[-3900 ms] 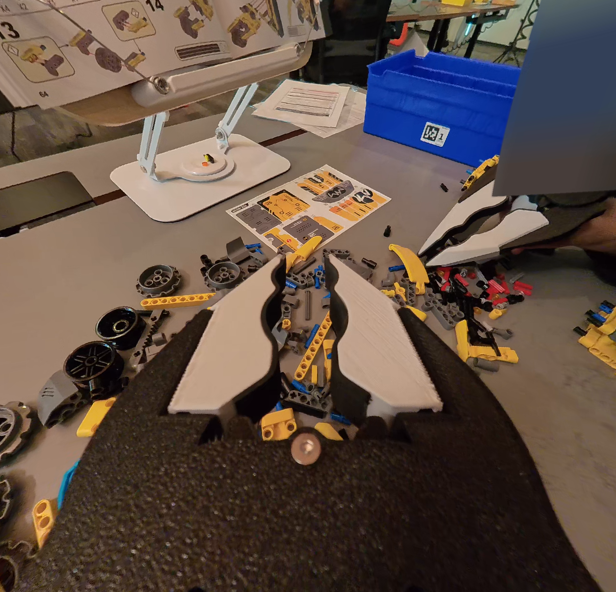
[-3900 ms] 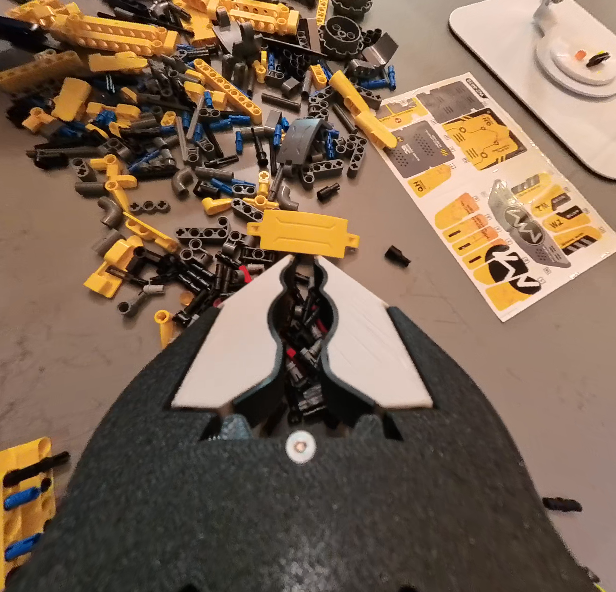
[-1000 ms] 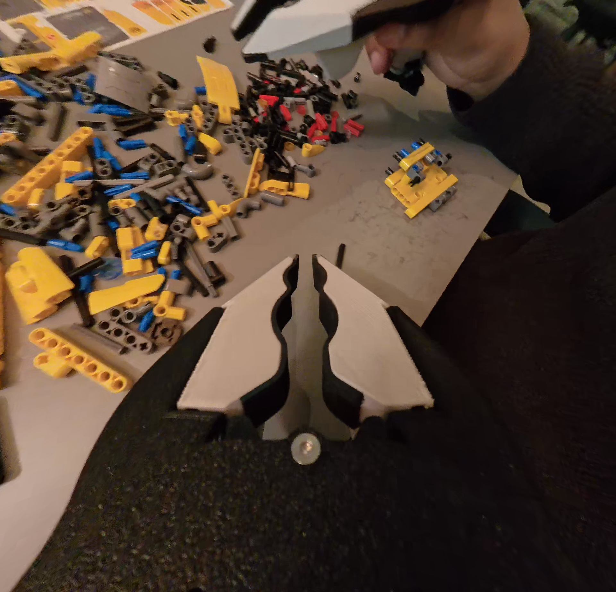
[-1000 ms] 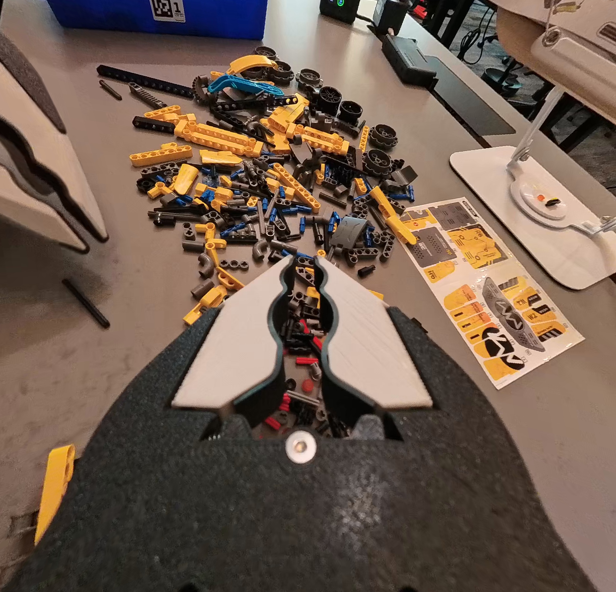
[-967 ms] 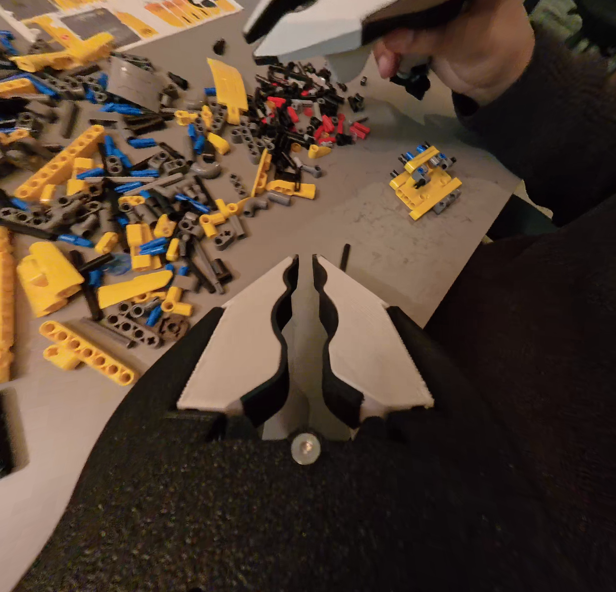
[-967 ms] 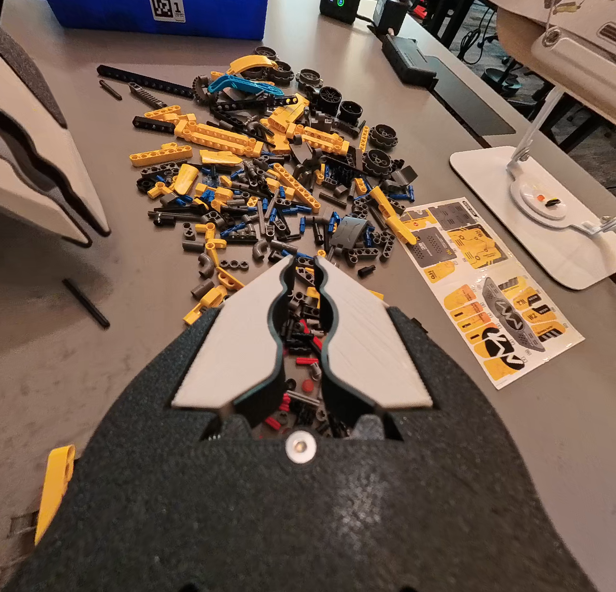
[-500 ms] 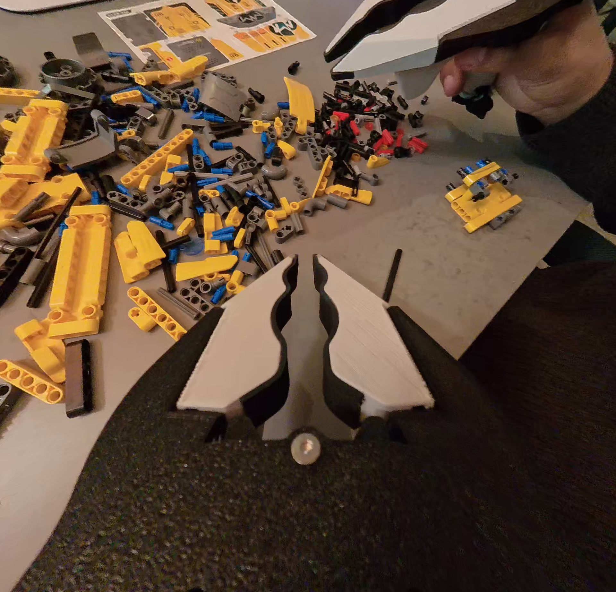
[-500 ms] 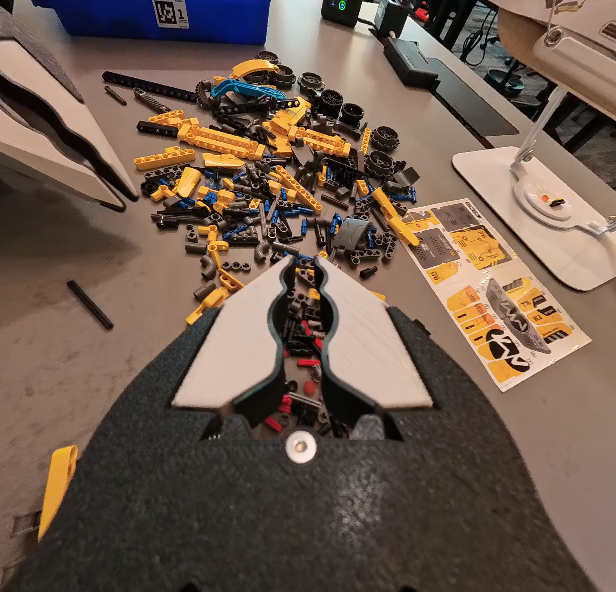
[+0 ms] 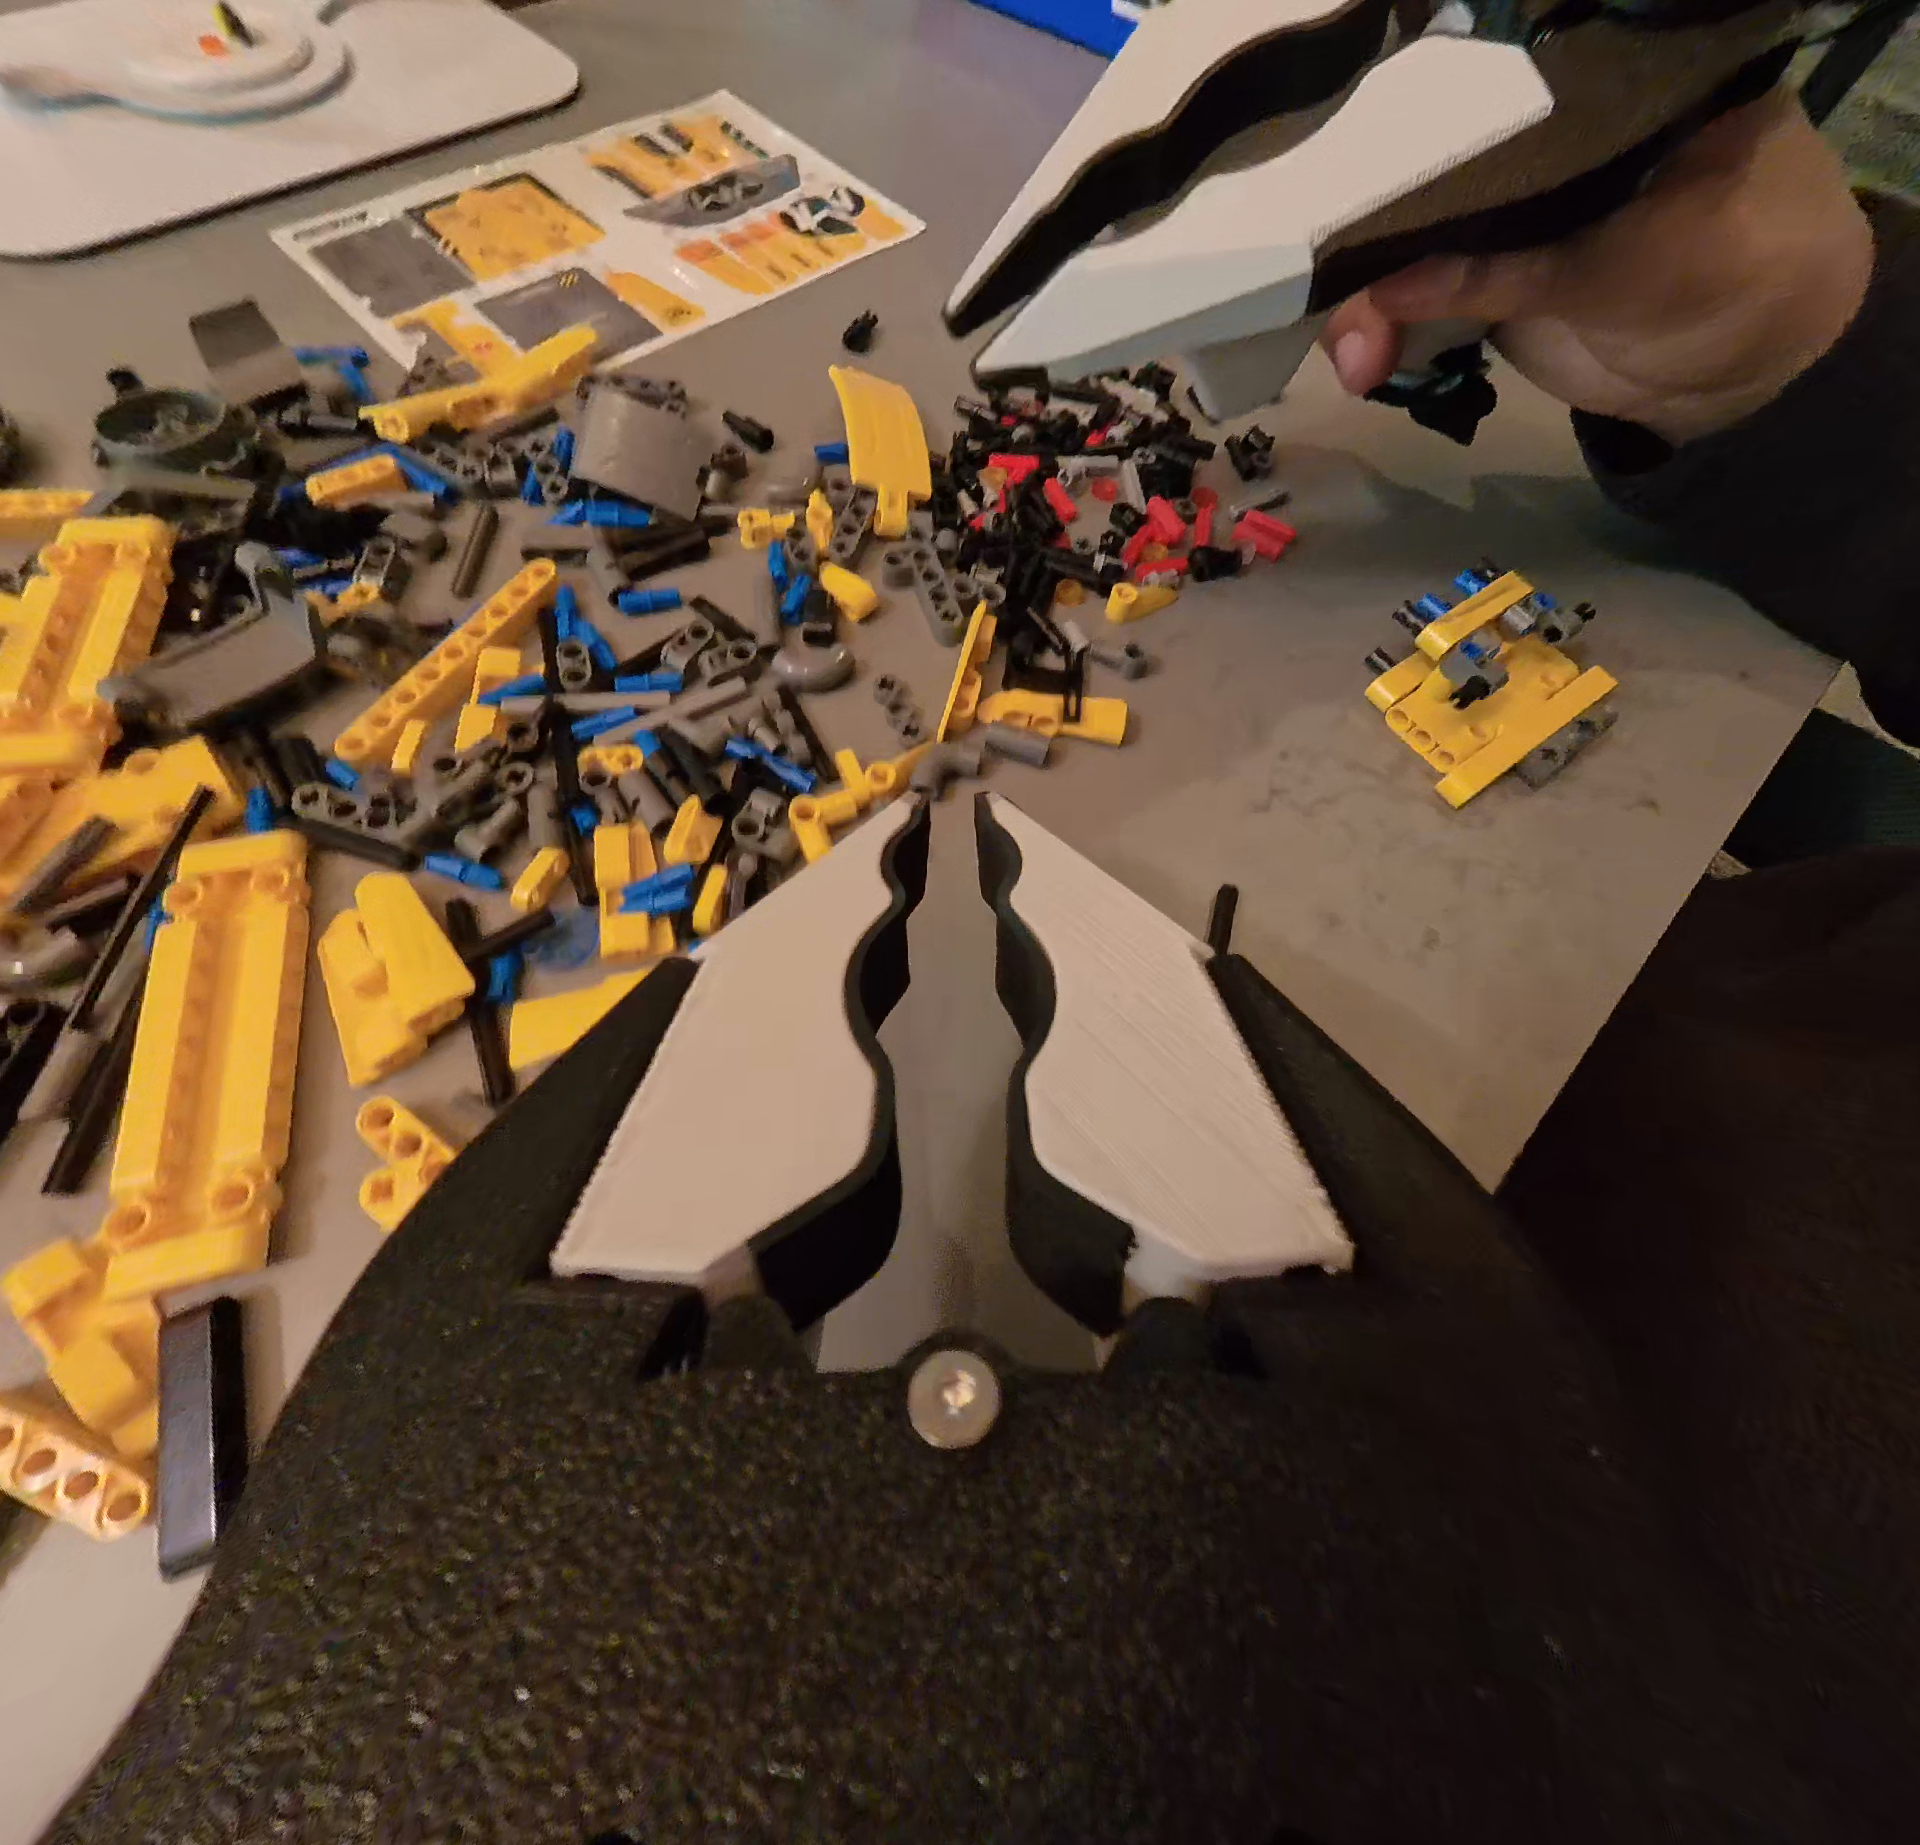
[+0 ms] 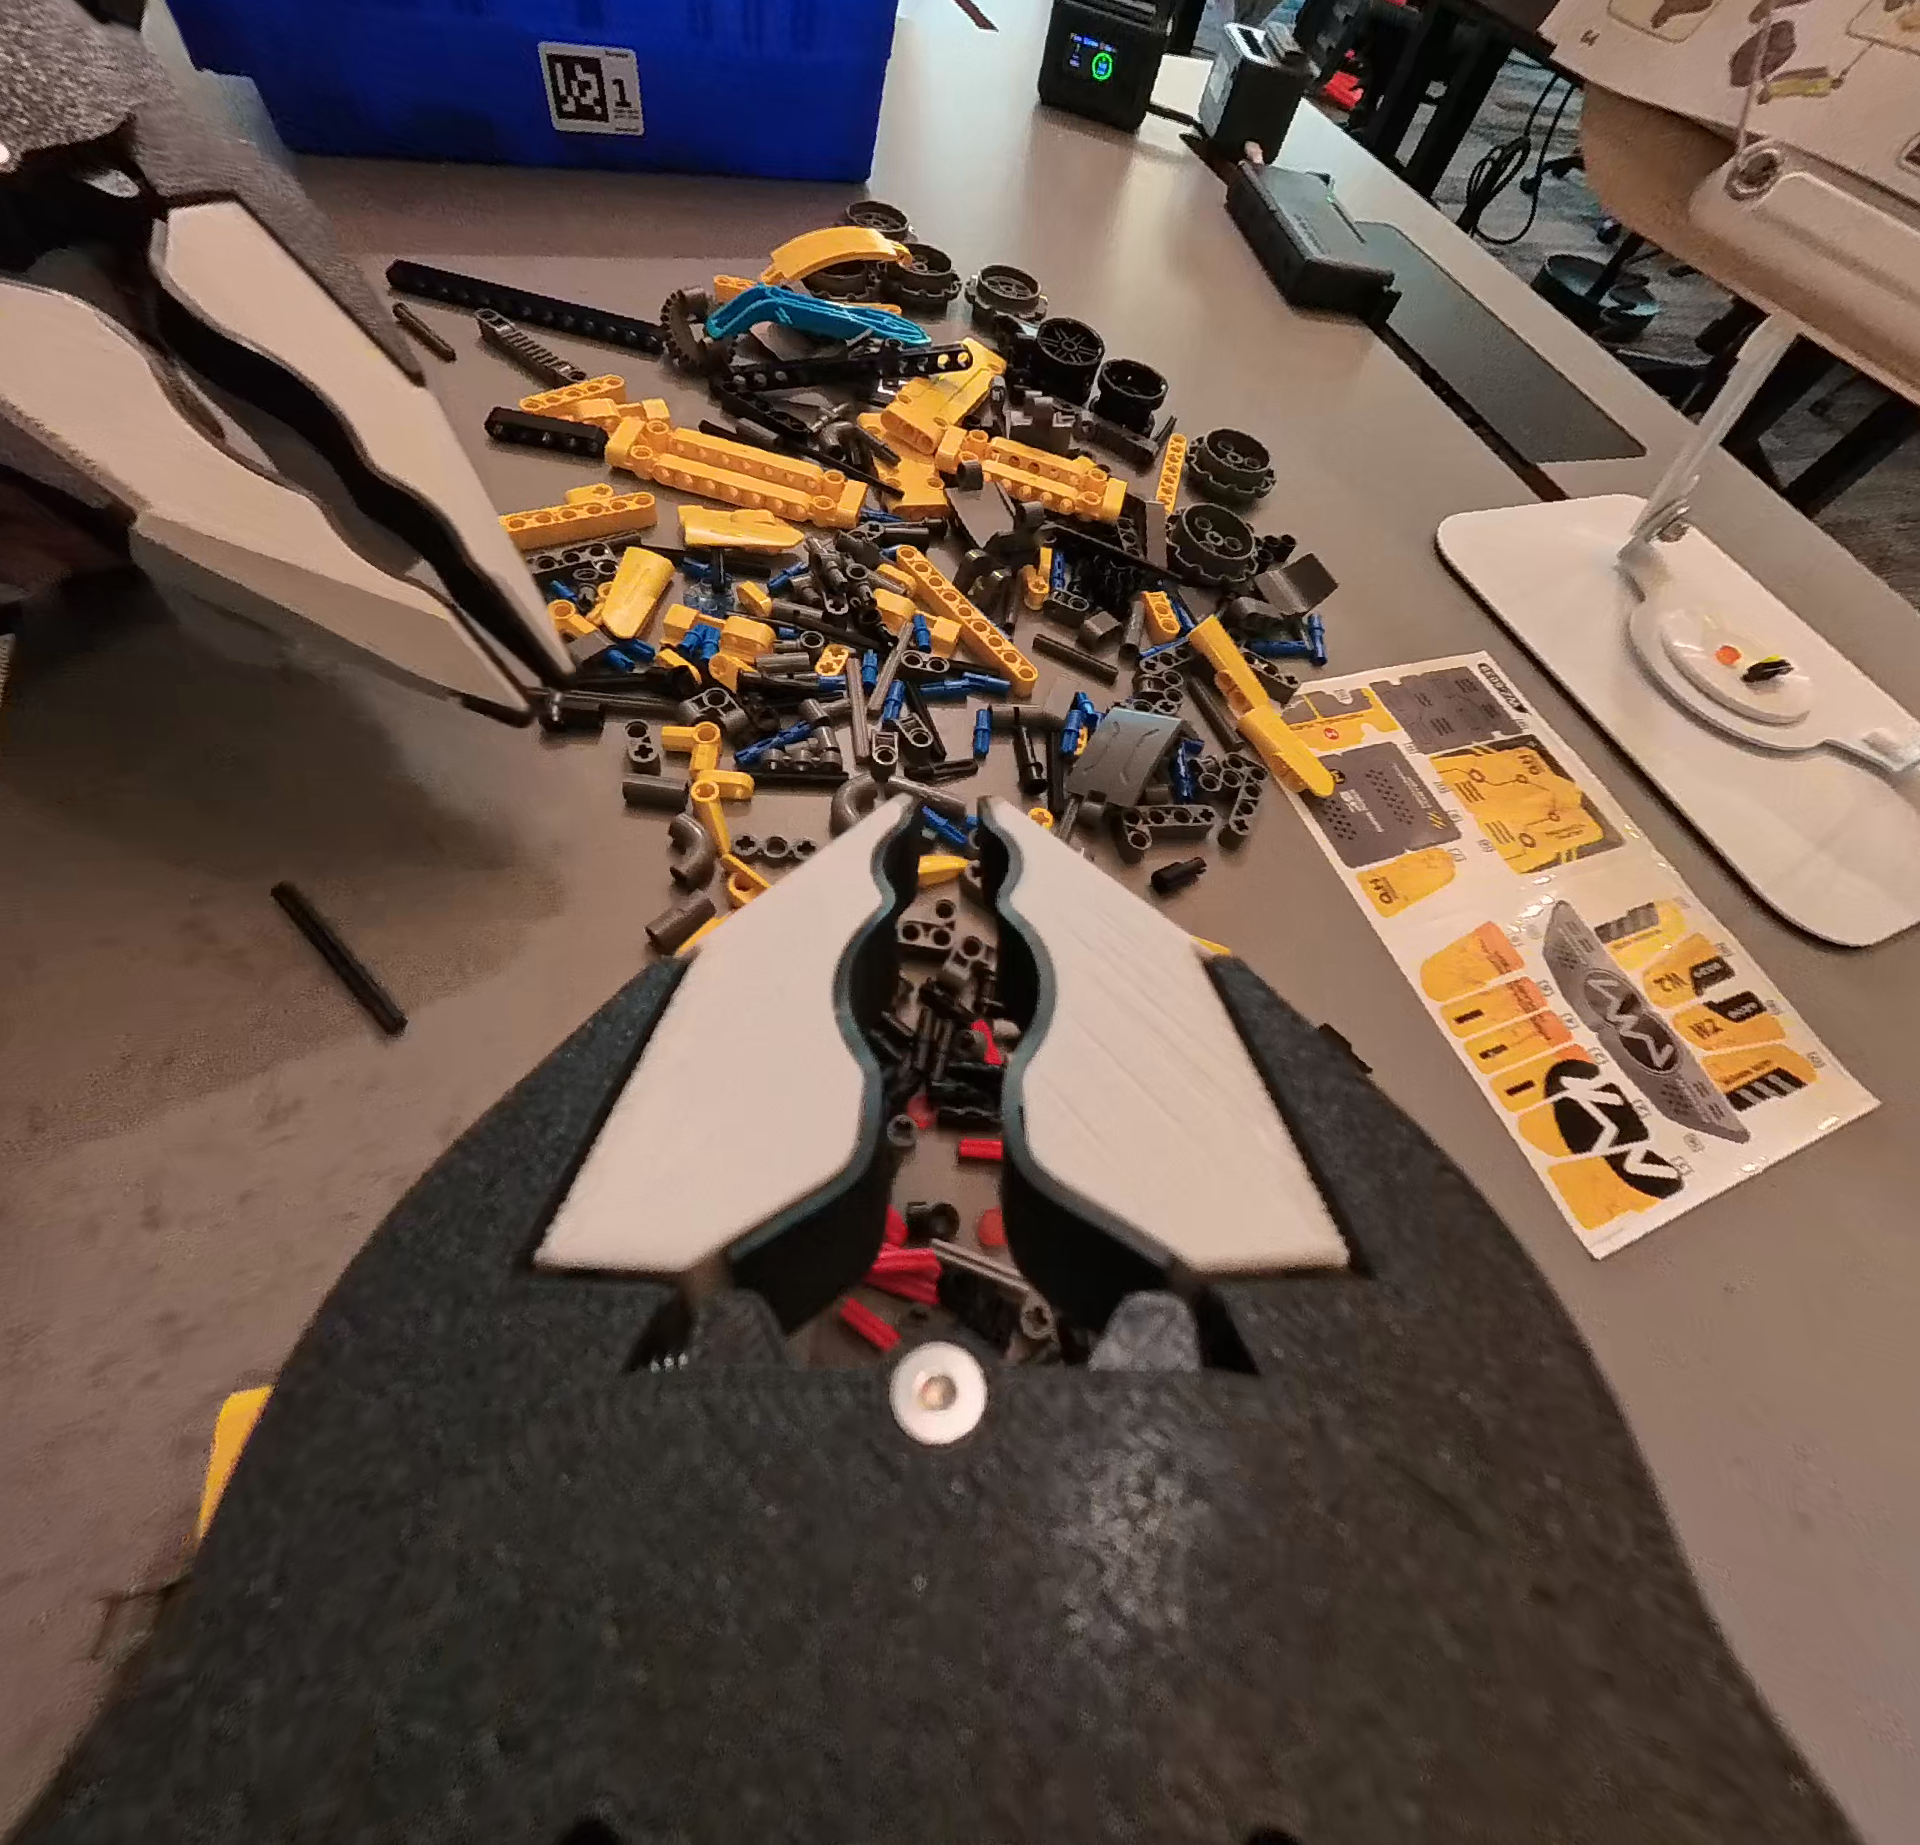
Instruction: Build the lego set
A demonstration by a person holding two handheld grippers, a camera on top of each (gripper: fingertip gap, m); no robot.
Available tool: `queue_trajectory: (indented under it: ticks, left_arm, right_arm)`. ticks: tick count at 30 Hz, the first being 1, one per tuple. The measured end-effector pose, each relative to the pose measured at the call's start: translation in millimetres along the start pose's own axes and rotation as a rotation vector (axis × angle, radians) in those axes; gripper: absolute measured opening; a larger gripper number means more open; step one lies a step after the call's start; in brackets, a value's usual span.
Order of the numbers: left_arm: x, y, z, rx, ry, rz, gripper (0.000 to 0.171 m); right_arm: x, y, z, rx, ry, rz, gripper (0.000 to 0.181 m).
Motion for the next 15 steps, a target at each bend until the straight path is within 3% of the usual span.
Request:
queue_trajectory:
  ticks: [6, 10, 15]
  left_arm:
    - [16, 30, -2, 0.090, -0.006, 0.046, 0.008]
    - [18, 53, -8, 0.196, 0.002, 0.201, 0.008]
    - [20, 53, -12, 0.168, -0.026, 0.242, 0.008]
  right_arm:
    - [-2, -1, -2, 0.031, 0.016, 0.015, 0.010]
    - [-7, -9, -4, 0.075, 0.047, 0.032, 0.010]
    - [-13, -7, 0, 0.113, 0.052, 0.069, 0.009]
Point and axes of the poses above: each gripper's, where its closed fingertips meet, x out along the fingers, y out of its top, z = x × y across the jaws, the point moved 2 cm from there along -x, back along the fingers, and after that the axes turned 9 degrees about -x, right-handed, at the moved point
